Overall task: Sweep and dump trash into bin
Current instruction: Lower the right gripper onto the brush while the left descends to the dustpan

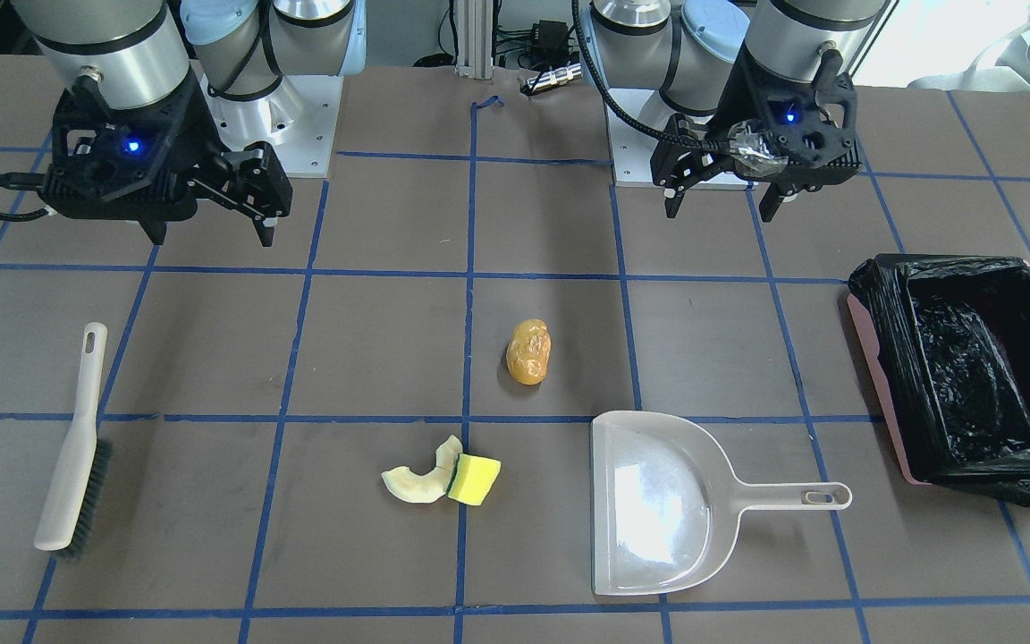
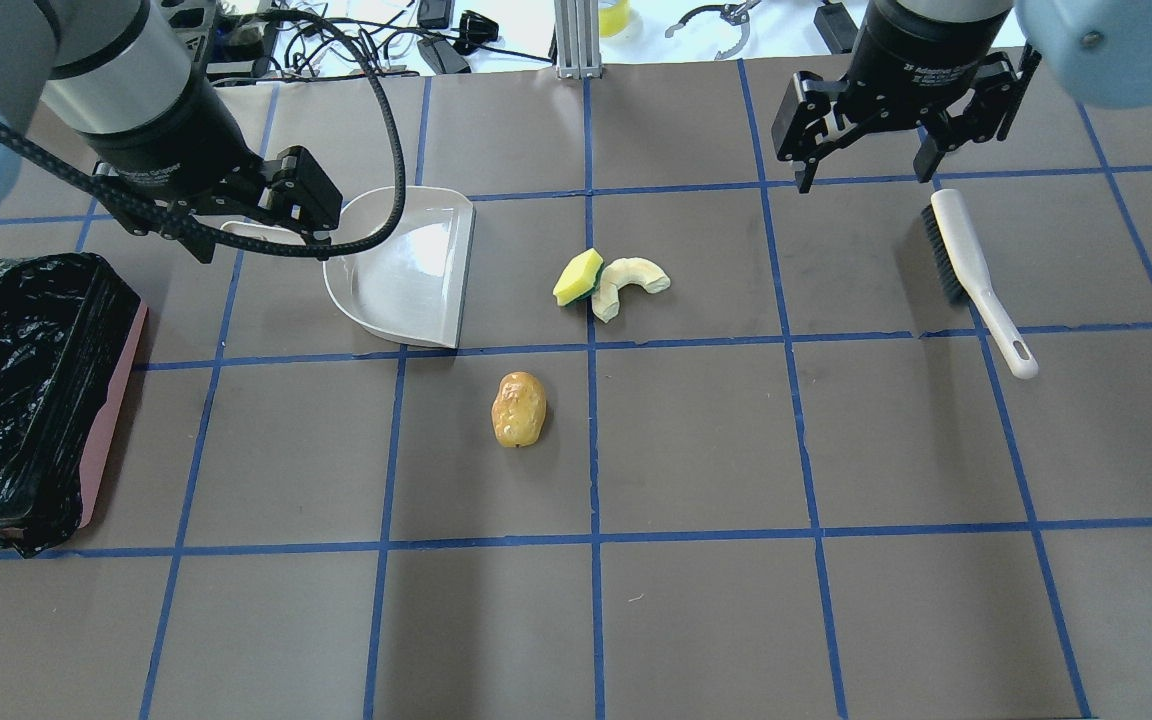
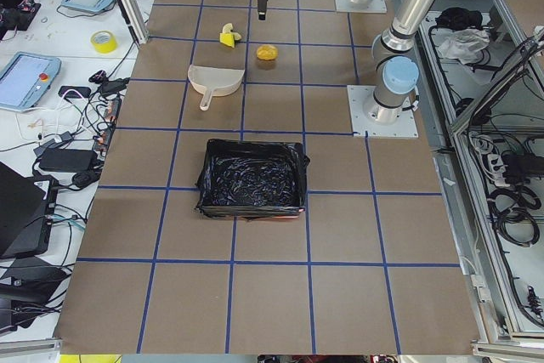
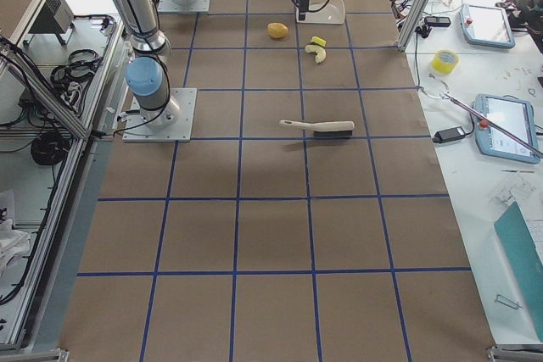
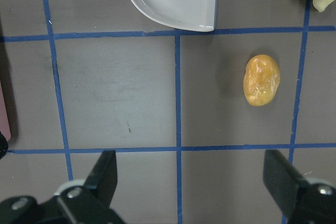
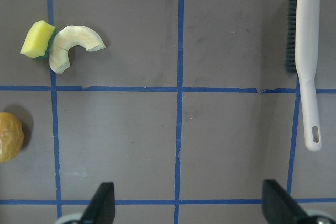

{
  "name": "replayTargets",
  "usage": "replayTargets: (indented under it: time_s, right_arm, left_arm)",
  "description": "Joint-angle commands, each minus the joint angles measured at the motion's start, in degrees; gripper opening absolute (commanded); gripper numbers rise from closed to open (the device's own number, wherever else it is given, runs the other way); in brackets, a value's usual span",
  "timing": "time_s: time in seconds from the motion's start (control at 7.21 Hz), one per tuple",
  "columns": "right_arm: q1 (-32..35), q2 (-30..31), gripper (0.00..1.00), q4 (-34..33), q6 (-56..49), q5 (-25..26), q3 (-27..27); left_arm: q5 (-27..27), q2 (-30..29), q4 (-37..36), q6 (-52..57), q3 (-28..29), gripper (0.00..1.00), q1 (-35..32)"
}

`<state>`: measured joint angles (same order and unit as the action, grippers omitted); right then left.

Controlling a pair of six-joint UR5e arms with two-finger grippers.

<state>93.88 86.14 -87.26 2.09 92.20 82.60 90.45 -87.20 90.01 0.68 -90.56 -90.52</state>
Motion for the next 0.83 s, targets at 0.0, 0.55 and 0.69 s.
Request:
replayTargets:
  time_s: [0.0, 0.55, 0.69]
  right_arm:
    - [0.17, -0.18, 1.0, 0.08, -0.58, 0.17, 0.54]
    - [-18.0, -1.67, 0.95, -7.44, -13.74, 1.84, 12.45]
    - [-20.55, -3.24, 0.95, -15.75, -17.52, 1.84, 17.02]
  left_arm:
    - [0.07, 0.1, -0.88, 0.11, -0.14, 1.0, 0.0]
    - [-0.01, -0.25, -0.97, 0.37, 0.12, 1.0, 0.52]
    - [-0.45, -1.64, -1.84, 1.59, -0.4, 1.0, 3.13]
